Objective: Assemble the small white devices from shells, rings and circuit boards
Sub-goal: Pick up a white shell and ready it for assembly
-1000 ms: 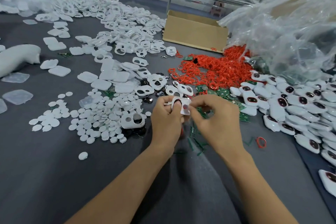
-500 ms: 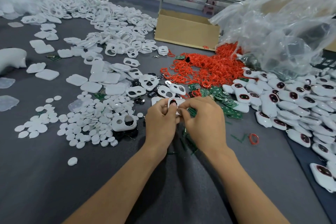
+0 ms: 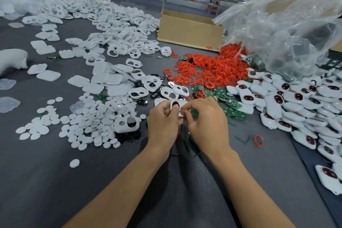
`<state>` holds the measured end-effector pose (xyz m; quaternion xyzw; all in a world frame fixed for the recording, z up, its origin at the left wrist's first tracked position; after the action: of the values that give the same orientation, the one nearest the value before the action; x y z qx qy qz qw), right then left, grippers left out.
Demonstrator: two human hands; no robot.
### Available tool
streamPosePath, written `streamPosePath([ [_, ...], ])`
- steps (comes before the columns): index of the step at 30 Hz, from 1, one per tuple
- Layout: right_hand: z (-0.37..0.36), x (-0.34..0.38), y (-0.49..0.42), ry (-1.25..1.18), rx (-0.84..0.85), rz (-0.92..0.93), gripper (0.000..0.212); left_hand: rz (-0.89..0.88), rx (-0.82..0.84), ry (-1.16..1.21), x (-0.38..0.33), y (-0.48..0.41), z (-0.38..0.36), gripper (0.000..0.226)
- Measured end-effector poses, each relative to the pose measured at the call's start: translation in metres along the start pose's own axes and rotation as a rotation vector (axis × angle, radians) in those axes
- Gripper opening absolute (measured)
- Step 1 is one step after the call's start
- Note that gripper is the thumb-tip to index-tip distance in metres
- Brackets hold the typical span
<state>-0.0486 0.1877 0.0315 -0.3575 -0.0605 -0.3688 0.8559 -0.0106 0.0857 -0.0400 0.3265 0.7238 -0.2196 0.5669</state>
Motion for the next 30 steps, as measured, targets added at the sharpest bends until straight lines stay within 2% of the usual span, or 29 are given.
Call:
streamPosePath([
  [5,-0.004,-0.005,-0.002,-0.04,0.049,0.002,0.011,0.025,0.019,-0.008,0.0,0.001,-0.002,0.022],
  [13,-0.002,-0.021,-0.007,-0.184,0.049,-0.064,0.018,0.041,0.071,0.069,-0.006,0.004,-0.005,0.03],
  [22,-0.002,-0.022,-0.007,-0.155,0.046,-0.092,0.011,0.063,0.082,0.034,-0.005,0.003,-0.005,0.024],
  [26,0.002,-0.023,-0.009,-0.27,0.06,-0.107,0.013,0.054,0.088,0.051,-0.004,0.004,-0.005,0.021],
  [30,0.028,-0.05,-0.016,-0.359,-0.075,-0.238,0.014,0.075,0.049,0.066,-0.001,0.001,-0.001,0.025],
])
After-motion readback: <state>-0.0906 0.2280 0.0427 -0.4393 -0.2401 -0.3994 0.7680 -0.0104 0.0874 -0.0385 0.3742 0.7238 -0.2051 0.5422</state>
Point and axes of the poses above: each hand's wrist, its own y-axis away from the middle knuckle, its own z-axis out of the back of the hand, x = y × z, the point moved 8 cm from there along -y, towards the middle knuckle, and after that the axes turned 1 degree about -x, right-handed, at the moved point
